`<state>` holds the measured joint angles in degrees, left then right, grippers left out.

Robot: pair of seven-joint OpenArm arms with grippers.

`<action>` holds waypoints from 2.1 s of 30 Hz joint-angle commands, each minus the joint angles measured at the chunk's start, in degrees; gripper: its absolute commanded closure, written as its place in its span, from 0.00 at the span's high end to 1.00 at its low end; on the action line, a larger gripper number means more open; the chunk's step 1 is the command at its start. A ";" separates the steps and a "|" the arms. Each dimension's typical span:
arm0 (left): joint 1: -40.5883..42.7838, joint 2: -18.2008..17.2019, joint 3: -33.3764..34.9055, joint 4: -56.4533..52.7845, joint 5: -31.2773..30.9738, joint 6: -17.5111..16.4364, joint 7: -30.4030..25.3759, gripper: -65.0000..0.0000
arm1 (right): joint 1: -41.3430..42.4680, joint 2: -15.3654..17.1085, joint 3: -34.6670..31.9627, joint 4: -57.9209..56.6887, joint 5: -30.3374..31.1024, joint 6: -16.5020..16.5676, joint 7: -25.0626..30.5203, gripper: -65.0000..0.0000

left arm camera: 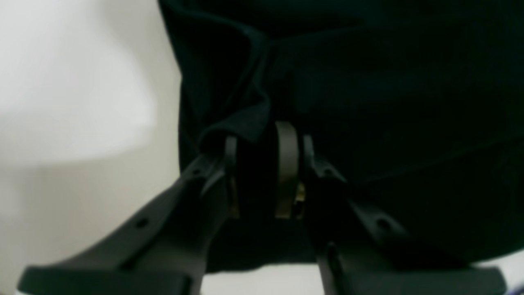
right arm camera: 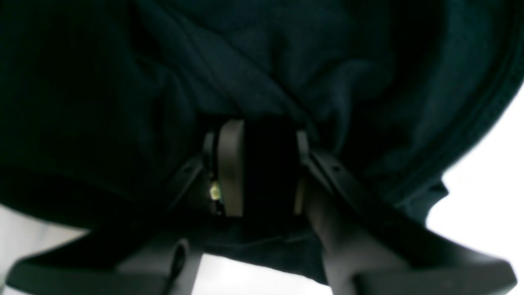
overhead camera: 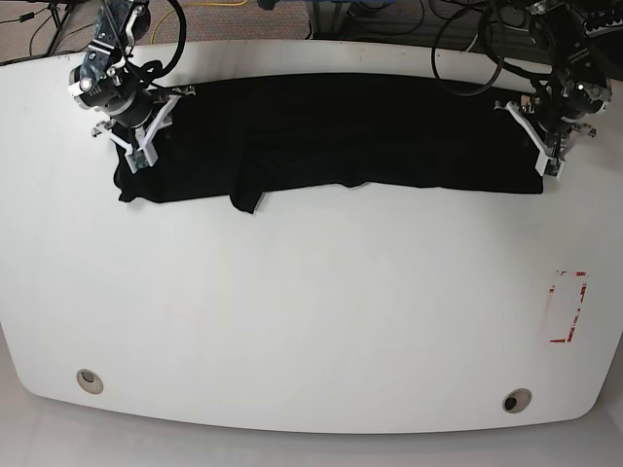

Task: Layout the t-shirt on the table in an organized manner, then fold the t-shirt properly
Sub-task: 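Drag the folded strip with both grippers away from the robot base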

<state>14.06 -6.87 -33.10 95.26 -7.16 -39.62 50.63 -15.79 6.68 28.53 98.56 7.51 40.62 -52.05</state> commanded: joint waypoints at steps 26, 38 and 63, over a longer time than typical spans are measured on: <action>-14.20 -0.47 6.86 -7.92 7.11 -0.38 0.93 0.15 | 11.00 6.91 5.27 -15.18 -6.50 -0.62 2.51 0.23; -14.37 -0.38 6.42 1.40 0.43 -0.38 6.20 0.58 | 10.82 6.64 5.53 -15.18 -6.32 -0.62 2.43 0.23; -20.97 -4.33 -5.62 -15.22 -20.75 -0.38 17.37 0.61 | 10.12 3.56 5.44 -15.18 -6.32 -0.62 2.43 0.23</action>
<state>-5.65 -9.85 -38.63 80.82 -25.08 -39.92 69.21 -4.82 10.61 34.17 84.18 4.69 40.05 -44.56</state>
